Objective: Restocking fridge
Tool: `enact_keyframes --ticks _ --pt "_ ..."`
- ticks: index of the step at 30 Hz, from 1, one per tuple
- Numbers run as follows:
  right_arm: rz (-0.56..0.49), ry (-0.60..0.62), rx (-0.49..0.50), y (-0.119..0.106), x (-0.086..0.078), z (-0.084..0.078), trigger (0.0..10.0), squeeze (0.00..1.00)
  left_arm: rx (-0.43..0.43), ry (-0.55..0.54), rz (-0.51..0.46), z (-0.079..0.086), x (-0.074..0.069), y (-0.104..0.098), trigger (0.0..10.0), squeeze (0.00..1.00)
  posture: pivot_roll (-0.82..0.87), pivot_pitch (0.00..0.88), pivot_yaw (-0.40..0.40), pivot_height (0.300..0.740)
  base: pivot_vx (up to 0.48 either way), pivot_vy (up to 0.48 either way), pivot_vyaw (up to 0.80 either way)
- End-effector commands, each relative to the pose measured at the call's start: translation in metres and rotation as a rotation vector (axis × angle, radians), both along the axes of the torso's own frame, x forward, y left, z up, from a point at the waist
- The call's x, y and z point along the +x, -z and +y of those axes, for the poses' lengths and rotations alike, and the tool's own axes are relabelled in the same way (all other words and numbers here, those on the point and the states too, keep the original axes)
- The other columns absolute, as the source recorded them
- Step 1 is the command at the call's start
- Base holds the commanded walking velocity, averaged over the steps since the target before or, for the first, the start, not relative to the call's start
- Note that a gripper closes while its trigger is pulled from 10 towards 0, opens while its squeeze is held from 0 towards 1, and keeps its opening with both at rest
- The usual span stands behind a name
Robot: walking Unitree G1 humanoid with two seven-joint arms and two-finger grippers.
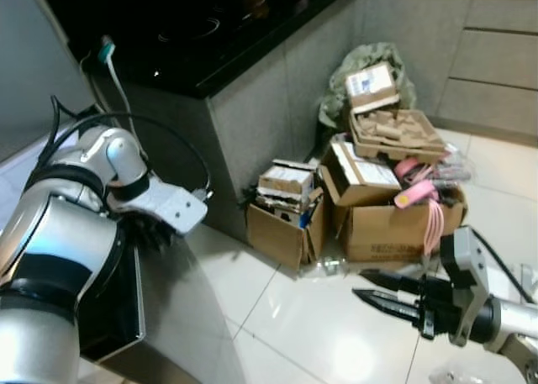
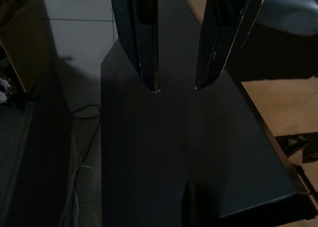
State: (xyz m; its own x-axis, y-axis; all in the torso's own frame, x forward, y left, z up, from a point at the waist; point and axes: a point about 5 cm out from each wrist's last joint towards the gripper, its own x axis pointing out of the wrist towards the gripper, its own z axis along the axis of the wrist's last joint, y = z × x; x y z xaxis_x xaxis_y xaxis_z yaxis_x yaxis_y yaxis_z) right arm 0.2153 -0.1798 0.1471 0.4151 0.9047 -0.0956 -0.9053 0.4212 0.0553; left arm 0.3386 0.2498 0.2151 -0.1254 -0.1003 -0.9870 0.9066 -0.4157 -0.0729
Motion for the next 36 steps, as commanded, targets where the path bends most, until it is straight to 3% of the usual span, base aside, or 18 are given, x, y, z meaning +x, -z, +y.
enact_keyframes --ticks 1,23,31,36 --pt "0.012 -0.007 -0.006 0.001 -0.001 0.0 10.0 0.0 0.013 -0.007 0.02 0.003 -0.002 0.002 10.0 0.0 -0.12 0.0 0.099 0.74 0.0 0.0 0.77" --pt "0.0 0.007 -0.009 0.001 0.001 0.0 10.0 0.0 -0.007 -0.02 0.02 0.003 -0.003 0.004 10.0 0.0 -0.13 0.0 0.103 0.74 0.0 0.0 0.77" --pt "-0.014 0.024 -0.019 0.001 0.004 0.0 10.0 0.0 -0.093 -0.102 -0.018 0.002 0.001 0.008 10.0 0.0 -0.13 0.0 0.102 0.74 0.0 0.0 0.77" --pt "-0.022 0.029 -0.014 0.002 0.007 0.004 10.0 0.0 -0.194 -0.153 -0.033 -0.002 0.003 0.015 10.0 0.0 -0.13 0.0 0.097 0.74 0.0 0.0 0.77"
